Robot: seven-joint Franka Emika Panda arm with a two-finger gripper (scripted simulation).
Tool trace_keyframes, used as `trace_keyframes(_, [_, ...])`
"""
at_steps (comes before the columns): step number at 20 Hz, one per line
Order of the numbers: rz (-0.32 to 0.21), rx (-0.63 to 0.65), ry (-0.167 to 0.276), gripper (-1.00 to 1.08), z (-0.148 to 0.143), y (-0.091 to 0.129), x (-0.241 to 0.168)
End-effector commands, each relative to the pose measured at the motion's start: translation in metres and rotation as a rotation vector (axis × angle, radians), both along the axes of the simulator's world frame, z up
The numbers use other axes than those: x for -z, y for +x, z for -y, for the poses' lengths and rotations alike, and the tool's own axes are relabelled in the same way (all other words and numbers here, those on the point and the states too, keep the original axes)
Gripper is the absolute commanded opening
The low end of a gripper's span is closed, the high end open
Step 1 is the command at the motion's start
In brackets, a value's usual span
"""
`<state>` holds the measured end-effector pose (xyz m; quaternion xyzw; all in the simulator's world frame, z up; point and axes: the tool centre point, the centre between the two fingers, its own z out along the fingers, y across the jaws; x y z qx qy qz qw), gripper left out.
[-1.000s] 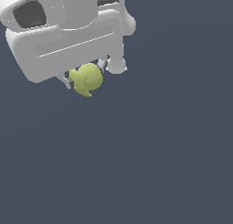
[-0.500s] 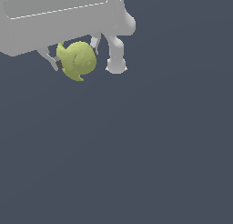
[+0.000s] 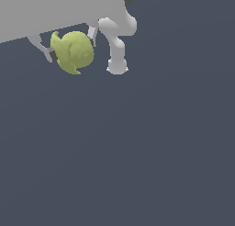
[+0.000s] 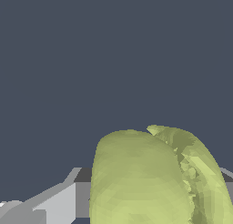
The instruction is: Pick up the object and move it to a goal position.
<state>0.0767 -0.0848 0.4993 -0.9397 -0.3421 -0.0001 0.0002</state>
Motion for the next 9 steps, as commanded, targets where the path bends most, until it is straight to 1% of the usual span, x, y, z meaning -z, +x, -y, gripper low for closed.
trace_keyframes(1, [0.000,0.000,0.000,-1.00,0.0004,0.0000,-0.0020])
trace_keyframes(9, [0.000,0.000,0.000,-1.00,0.0007,0.0002,-0.0036])
